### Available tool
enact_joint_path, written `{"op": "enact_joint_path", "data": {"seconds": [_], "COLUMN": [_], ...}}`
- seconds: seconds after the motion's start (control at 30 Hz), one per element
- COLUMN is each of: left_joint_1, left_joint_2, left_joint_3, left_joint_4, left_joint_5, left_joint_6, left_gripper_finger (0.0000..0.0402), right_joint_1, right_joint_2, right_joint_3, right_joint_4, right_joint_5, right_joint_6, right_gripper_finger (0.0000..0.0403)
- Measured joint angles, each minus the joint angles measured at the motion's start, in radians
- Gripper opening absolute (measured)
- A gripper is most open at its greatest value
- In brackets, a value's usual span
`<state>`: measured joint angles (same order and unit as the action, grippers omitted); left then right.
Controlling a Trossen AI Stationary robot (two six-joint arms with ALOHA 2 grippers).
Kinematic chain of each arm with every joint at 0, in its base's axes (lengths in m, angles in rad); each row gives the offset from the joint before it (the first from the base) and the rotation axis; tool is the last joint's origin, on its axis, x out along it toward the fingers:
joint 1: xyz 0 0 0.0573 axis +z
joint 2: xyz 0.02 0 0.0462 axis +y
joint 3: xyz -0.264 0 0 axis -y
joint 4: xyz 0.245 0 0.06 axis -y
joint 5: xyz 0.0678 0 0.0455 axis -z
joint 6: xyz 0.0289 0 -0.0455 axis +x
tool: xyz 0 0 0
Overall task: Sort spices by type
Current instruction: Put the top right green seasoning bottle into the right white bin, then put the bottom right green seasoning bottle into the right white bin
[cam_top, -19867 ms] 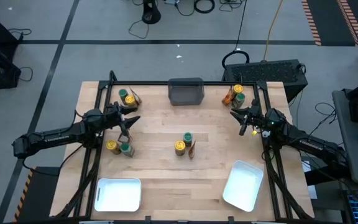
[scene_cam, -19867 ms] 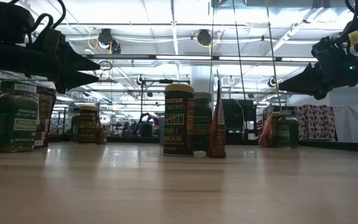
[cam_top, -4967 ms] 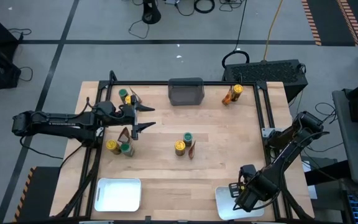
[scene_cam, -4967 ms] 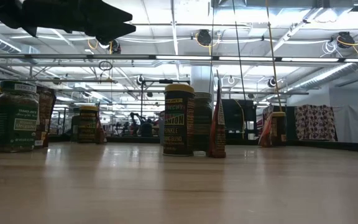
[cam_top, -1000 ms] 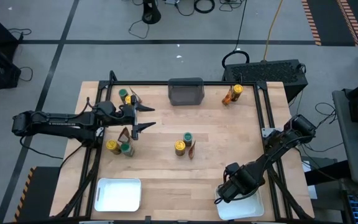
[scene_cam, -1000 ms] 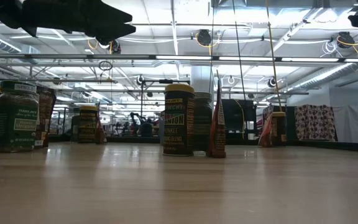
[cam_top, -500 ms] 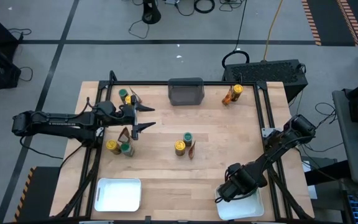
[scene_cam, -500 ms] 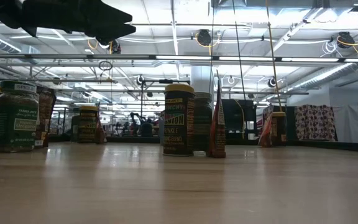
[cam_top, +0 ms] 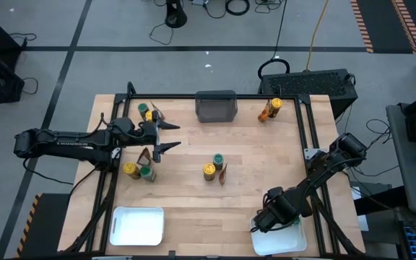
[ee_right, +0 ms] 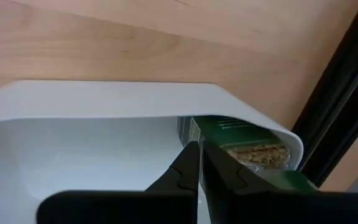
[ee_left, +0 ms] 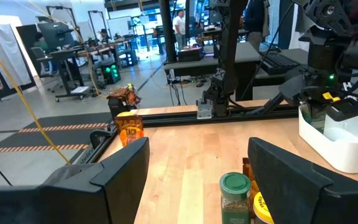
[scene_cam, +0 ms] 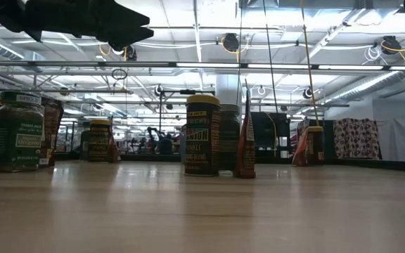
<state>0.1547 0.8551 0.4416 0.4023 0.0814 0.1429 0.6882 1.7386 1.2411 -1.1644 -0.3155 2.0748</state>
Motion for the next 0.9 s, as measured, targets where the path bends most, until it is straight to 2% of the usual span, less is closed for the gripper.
{"op": "enact_joint_path", "data": {"seconds": [0.27, 0.5, 0.7, 0.9], "left_joint_1": [0.0, 0.0, 0.0, 0.0], "left_joint_2": [0.0, 0.0, 0.0, 0.001], "left_joint_3": [0.0, 0.0, 0.0, 0.0], "left_joint_4": [0.0, 0.0, 0.0, 0.0], "left_joint_5": [0.0, 0.0, 0.0, -0.001], "left_joint_6": [0.0, 0.0, 0.0, 0.0], "left_gripper_finger": [0.0277, 0.0277, 0.0277, 0.0277], "right_joint_1": [-0.02, -0.084, -0.187, -0.339], "right_joint_2": [-0.023, -0.049, -0.049, -0.05], "right_joint_3": [0.016, 0.099, 0.195, 0.279], "right_joint_4": [0.002, -0.05, -0.085, -0.072], "right_joint_5": [0.062, 0.181, 0.307, 0.44], "right_joint_6": [-0.058, -0.2, -0.425, -0.817], "right_gripper_finger": [0.0, 0.0, 0.0, 0.0001]}}
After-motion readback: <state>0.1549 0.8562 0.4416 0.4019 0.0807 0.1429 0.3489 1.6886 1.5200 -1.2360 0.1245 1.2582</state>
